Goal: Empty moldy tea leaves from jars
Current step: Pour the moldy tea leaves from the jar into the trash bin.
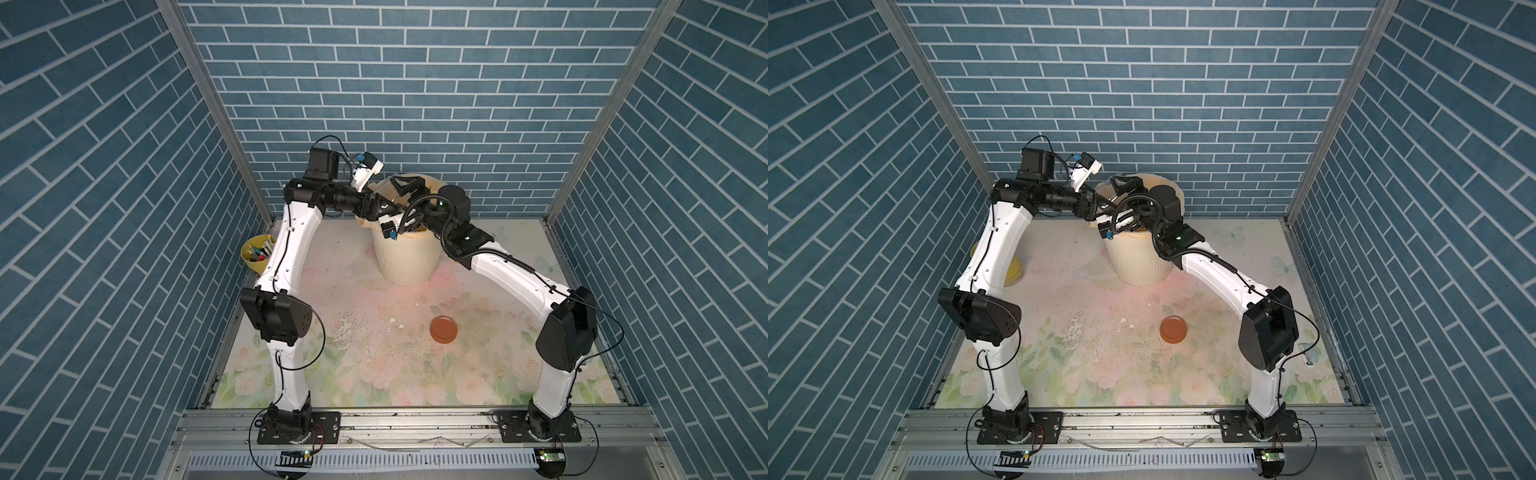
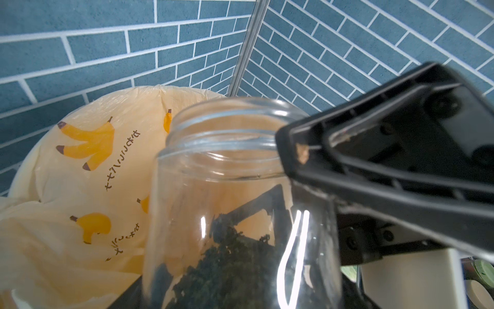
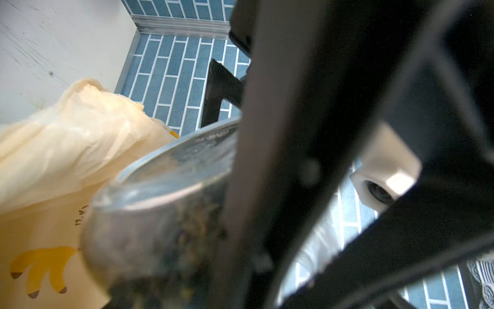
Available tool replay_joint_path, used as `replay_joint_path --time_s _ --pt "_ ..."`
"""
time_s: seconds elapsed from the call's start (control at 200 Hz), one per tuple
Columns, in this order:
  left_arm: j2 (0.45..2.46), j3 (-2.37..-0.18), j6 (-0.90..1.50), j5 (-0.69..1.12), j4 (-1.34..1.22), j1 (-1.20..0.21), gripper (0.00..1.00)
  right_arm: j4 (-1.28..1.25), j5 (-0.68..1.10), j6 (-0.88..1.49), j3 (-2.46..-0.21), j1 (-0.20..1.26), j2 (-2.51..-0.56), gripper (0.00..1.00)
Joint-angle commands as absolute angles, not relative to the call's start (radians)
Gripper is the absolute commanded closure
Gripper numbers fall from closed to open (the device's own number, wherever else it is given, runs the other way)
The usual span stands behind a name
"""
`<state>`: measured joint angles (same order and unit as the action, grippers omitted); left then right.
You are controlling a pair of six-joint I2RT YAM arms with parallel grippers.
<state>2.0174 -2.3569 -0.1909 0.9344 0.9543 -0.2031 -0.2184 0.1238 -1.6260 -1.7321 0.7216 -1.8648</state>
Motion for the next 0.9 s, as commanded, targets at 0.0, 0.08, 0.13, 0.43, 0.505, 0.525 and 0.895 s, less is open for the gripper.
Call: replay_joint_path --time_s 0.0,0.08,0.13,0.43,0.505,0.525,0.895 --pt "1.99 -2.359 -0.157 1.04 0.87 -0.227 1.0 -0.271 0.103 -1.707 -1.707 0.752 -1.917 0.02" --pt "1.993 -2.358 -0.151 1.042 0.868 -0.23 1.0 -0.297 0.096 -1.722 -1.708 0.758 -1.929 0.01" --pt "1.993 -2.356 -0.152 1.044 0.87 -0.233 1.0 -0.305 0.095 -1.722 -1.71 0.759 -1.938 0.01" --pt "1.983 -2.328 -0.17 1.056 0.873 -0.241 1.0 -0.339 0.047 -1.732 -1.722 0.761 -1.954 0.01" --pt "1.983 -2.326 -0.172 1.058 0.873 -0.241 1.0 -0.325 0.035 -1.736 -1.727 0.756 -1.95 0.01" --pt "1.985 -2.328 -0.172 1.06 0.871 -0.241 1.0 -0.325 0.036 -1.736 -1.727 0.755 -1.948 0.02" --pt "1.954 -2.313 -0.183 1.105 0.85 -0.241 1.0 -0.352 0.036 -1.794 -1.702 0.756 -1.927 0.37"
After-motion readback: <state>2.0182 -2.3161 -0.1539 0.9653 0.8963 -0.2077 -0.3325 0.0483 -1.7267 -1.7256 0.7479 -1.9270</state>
